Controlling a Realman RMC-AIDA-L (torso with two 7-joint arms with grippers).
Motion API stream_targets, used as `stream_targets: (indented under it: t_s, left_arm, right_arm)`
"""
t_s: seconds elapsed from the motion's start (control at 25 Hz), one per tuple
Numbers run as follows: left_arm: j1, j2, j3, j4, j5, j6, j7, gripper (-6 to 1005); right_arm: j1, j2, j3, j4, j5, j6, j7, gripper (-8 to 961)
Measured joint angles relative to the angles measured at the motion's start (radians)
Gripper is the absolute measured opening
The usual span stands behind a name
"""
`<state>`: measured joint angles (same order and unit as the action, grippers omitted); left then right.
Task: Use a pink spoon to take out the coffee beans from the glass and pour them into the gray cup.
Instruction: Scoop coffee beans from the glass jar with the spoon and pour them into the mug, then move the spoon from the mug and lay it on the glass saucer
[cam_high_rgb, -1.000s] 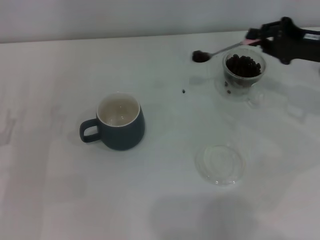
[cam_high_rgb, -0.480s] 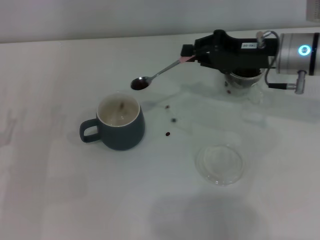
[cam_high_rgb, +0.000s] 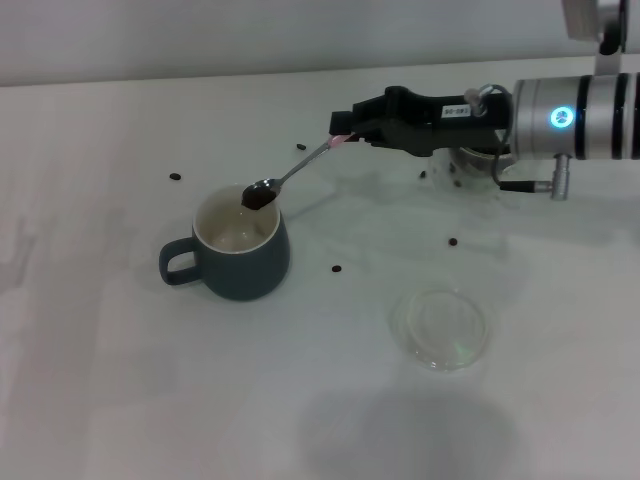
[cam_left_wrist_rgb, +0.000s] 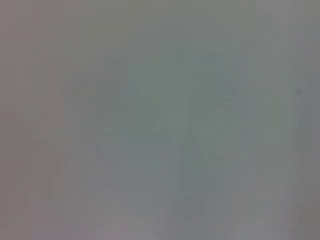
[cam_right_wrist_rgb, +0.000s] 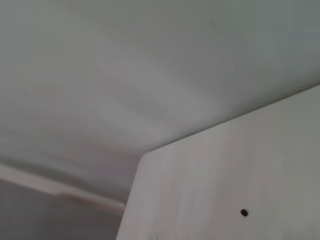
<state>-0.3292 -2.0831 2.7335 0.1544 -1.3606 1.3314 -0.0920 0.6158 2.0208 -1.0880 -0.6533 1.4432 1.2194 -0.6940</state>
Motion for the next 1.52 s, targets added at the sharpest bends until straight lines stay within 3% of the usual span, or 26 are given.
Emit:
stream_targets:
  t_s: [0.52,0.8,1.2,1.32,1.44,1.52]
  left_arm:
    - [-0.007,0.000,0.000,0.005,-0.001,-0.001,0.000,851]
    - [-0.007,0.000,-0.001,0.005,-0.002,-0.002,0.000,850]
    - [-0.007,-0.002,-0.006,0.007,-0.007,-0.003,0.000,850]
    - [-0.009,-0.002,-0.007,0.007,-0.007,-0.005,0.000,851]
    - [-0.011,-0.002,-0.008,0.007,-0.008,-0.006,0.000,851]
    - [-0.011,-0.001,-0.008,0.007,-0.008,-0.006,0.000,851]
  right_arm:
    - [0.013,0.004,-0.202,-0.007,0.155,-0.076,-0.287,269]
    - [-0.011,0.004,-0.230,-0.087,0.159,-0.093,-0.470,274]
    - [-0.072,-0.005,-0.257,-0.191,0.156,-0.078,-0.551,281]
    - [-0.096,-0.010,-0.211,-0.198,0.167,-0.025,-0.547,283]
    - [-0.118,-0.019,-0.070,-0.176,0.166,0.110,-0.542,285]
    - [-0.133,-0.039,0.032,-0.133,0.160,0.220,-0.541,286]
